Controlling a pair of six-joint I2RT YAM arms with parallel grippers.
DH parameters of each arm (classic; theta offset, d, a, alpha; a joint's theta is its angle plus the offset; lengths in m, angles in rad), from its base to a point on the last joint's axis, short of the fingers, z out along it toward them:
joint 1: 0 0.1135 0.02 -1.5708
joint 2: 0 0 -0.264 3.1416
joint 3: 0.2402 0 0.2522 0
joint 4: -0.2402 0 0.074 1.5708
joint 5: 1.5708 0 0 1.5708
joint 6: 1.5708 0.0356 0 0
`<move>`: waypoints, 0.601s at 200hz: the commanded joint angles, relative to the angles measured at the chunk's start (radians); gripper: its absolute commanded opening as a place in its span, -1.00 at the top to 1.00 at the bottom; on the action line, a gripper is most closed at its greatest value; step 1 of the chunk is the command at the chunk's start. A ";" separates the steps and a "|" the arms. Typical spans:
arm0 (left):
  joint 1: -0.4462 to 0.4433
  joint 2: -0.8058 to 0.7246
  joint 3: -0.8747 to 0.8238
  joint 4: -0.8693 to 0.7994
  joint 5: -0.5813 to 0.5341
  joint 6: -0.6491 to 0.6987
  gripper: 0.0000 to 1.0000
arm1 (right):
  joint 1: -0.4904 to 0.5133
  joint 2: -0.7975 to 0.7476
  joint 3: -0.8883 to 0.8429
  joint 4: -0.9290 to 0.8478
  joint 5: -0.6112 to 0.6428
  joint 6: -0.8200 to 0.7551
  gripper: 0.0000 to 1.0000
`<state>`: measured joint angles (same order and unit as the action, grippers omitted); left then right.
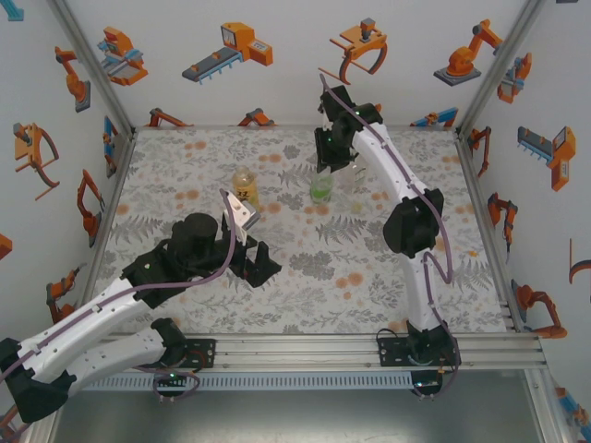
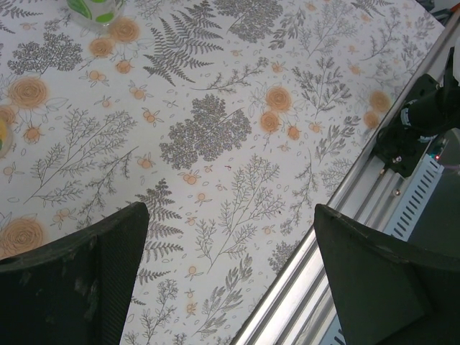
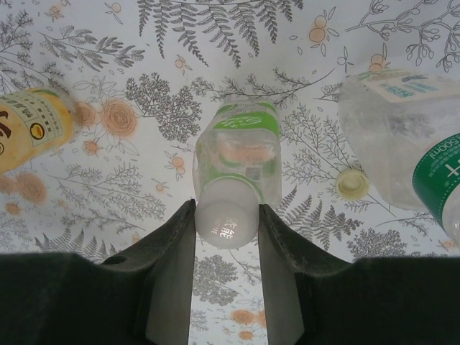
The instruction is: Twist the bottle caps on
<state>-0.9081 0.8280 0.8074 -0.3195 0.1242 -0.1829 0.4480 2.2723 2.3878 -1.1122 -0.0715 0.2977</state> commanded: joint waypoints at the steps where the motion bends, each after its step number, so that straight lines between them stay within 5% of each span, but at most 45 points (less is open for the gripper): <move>1: 0.009 -0.016 -0.013 0.000 -0.009 -0.003 -0.77 | -0.006 0.009 0.034 -0.028 -0.013 -0.009 0.32; 45: 0.009 -0.025 -0.011 -0.008 -0.017 0.000 -0.77 | -0.005 0.003 0.083 -0.029 -0.031 0.004 -0.02; 120: 0.009 -0.060 -0.008 -0.027 -0.039 -0.004 -0.78 | -0.003 -0.094 0.124 -0.037 -0.033 0.011 -0.07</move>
<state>-0.9024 0.7898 0.8017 -0.3264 0.1005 -0.1829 0.4480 2.2642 2.5149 -1.1294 -0.0967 0.2985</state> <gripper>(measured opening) 0.885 0.530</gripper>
